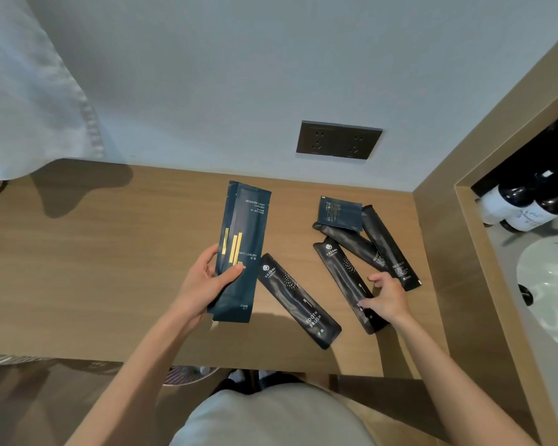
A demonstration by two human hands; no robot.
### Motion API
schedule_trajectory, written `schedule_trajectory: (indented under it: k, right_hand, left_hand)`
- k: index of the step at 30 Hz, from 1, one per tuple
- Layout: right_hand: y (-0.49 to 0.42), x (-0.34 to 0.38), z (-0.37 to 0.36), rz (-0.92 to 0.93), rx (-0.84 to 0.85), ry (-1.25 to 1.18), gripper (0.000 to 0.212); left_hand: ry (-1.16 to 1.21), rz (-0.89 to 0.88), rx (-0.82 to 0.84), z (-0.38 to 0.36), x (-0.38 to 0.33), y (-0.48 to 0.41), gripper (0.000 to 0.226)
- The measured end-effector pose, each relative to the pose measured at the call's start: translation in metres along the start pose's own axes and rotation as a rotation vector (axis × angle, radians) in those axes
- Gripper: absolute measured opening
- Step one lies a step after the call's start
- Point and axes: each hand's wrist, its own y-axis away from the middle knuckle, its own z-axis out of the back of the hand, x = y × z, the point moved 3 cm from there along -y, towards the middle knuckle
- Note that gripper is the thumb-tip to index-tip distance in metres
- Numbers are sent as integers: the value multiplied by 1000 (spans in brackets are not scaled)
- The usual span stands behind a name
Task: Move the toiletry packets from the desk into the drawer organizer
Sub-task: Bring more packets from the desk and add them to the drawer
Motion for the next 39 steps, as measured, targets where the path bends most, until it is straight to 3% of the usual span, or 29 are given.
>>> schedule_trajectory:
  k: [5,8,11,17,22,25,29,33,37,39]
  right_hand:
    - [8,0,-1,91,56,48,64]
    - [9,-4,-3,114,126,-6,43]
    - [15,-3,-1,93,204,-235,24]
    - [31,33,5,101,408,-488,25]
    - [36,66,-30,166,489,-262,16]
    - [37,74,-50,214,412,-100,14]
    - [36,75,-61,232,205,96,37]
    - [36,75,-67,196,237,167,65]
    - [35,74,-72,226,302,204,33]
    - [35,74,-73,249,314,178,31]
  left_hand:
    - [-2,2,12,-4,-1,-3,38]
    - [-8,7,11,-6,-2,-4,49]
    - [-6,7,13,-7,-3,-6,50]
    - [12,-6,-3,-5,-7,-5,42]
    - [16,-6,-37,3,-5,-2,43]
    - [22,-2,-51,8,-3,1,44]
    - [28,4,-88,14,2,7,46]
    - [35,14,-114,14,6,12,44]
    - [33,23,-138,11,12,19,52]
    - [33,22,-149,9,15,24,53]
